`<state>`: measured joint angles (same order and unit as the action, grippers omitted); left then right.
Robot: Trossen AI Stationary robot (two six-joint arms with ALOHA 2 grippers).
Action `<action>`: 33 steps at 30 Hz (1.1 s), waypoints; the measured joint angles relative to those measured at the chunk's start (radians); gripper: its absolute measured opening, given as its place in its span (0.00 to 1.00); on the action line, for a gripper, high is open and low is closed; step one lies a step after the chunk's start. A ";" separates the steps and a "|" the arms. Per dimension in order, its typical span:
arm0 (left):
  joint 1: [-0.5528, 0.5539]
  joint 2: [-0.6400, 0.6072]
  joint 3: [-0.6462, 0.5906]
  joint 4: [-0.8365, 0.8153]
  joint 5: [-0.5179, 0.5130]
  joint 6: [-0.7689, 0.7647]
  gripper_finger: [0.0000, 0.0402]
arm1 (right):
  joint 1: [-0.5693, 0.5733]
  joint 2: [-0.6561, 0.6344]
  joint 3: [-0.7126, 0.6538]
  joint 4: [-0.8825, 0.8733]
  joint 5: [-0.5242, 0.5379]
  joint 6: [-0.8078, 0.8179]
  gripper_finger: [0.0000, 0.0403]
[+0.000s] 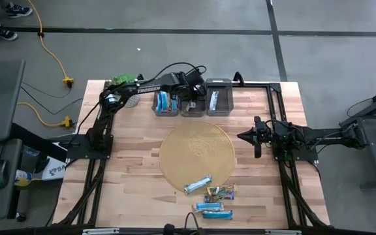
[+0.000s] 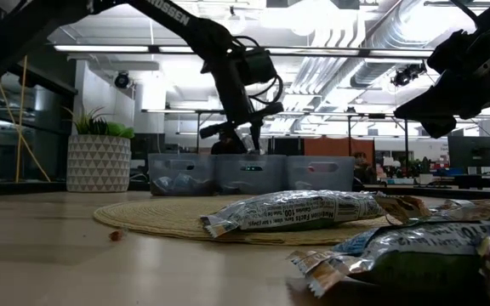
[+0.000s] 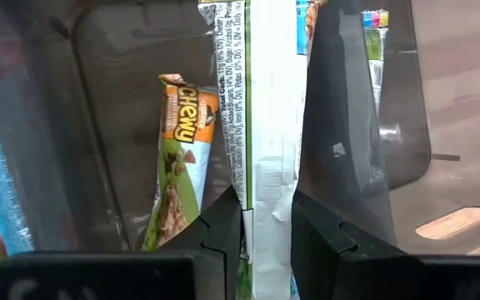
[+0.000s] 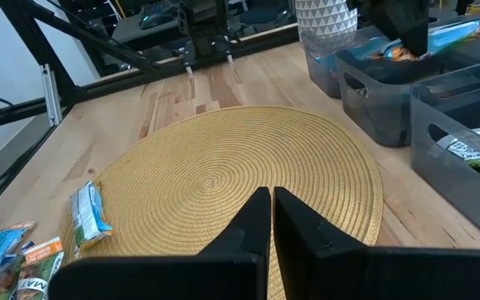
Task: Pick and place Granola Bars by type
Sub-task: Put the orange granola bar into the center black bin
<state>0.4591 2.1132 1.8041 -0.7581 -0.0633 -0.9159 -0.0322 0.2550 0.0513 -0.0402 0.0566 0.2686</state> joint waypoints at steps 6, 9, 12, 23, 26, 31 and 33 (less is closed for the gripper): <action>0.008 0.000 0.000 0.000 0.024 0.014 0.19 | 0.000 0.000 0.000 0.000 0.000 0.000 0.00; 0.013 0.000 0.000 0.000 0.039 0.026 0.19 | 0.000 0.000 0.000 0.000 0.000 0.000 0.00; 0.012 0.000 0.000 0.003 0.052 0.029 0.19 | 0.000 0.000 0.000 0.000 0.000 0.000 0.00; 0.012 0.000 0.000 0.011 0.088 0.051 0.34 | 0.000 0.000 0.000 0.000 0.000 0.000 0.00; 0.012 0.000 0.000 0.011 0.088 0.049 0.43 | 0.000 0.000 0.000 0.000 0.000 0.000 0.00; 0.012 0.000 0.000 0.035 0.125 0.049 0.51 | 0.000 0.000 0.000 0.000 0.000 0.000 0.00; 0.012 0.000 0.000 0.070 0.160 0.062 0.52 | 0.000 0.000 0.000 0.000 0.000 0.000 0.00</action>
<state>0.4707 2.1132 1.8042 -0.6879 0.0964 -0.8541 -0.0322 0.2550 0.0513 -0.0402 0.0567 0.2684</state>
